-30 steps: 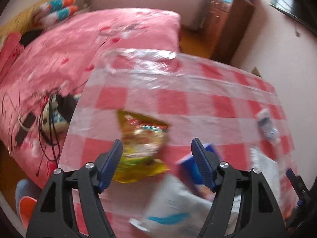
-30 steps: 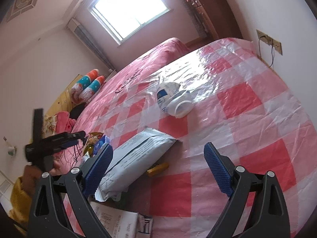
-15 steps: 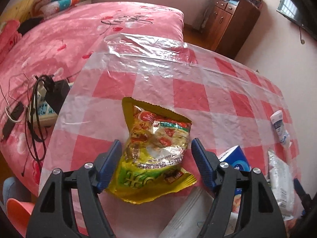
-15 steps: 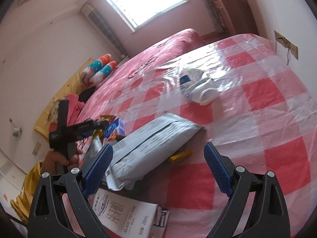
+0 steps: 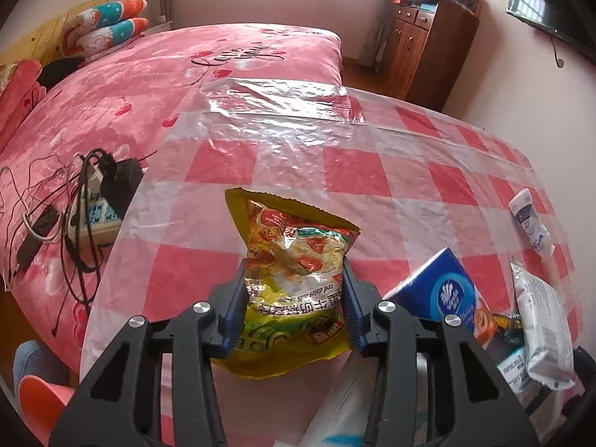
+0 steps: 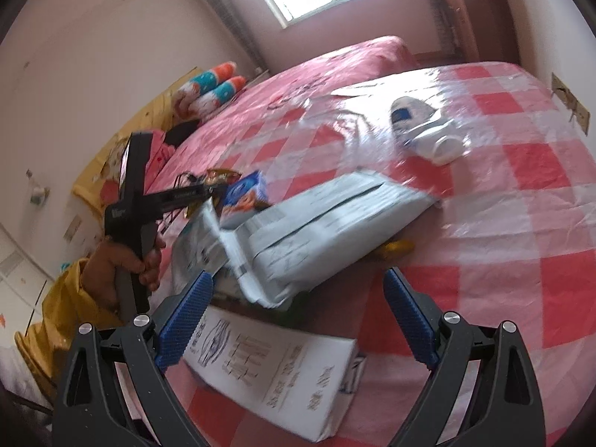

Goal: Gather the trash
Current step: 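Hold the yellow snack bag in the left gripper while the right grasps the white wipes pack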

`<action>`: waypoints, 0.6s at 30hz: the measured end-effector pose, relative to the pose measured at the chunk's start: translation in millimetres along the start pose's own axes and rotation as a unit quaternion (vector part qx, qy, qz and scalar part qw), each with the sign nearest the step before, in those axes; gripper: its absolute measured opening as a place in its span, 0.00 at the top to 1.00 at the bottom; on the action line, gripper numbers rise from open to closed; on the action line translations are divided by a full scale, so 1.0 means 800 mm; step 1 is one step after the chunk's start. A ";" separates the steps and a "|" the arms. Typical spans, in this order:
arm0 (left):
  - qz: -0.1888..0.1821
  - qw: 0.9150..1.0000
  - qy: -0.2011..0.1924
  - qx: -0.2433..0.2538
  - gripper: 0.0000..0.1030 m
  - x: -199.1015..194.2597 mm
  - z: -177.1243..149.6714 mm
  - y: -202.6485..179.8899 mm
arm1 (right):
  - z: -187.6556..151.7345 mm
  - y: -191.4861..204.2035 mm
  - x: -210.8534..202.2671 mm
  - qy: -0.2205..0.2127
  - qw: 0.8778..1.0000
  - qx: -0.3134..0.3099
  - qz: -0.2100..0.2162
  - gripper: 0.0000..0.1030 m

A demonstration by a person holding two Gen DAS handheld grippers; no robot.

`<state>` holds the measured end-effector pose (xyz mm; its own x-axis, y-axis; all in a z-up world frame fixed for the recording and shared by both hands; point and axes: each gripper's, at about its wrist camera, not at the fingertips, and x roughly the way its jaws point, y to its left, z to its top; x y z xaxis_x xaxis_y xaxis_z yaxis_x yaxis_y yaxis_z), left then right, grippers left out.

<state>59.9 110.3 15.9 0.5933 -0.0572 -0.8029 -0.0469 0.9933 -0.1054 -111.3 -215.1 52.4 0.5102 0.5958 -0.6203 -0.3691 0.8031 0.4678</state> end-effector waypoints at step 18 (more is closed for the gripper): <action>-0.032 0.999 -0.013 -0.034 0.56 -0.061 -0.071 0.059 | -0.065 0.070 -0.010 0.060 0.995 -0.083 -0.010 0.11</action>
<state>-17.1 154.6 16.4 0.6168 -0.1164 -0.7785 -0.0625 0.9786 -0.1958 -176.9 -174.3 50.9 0.4261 0.5689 -0.7034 -0.4883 0.7992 0.3505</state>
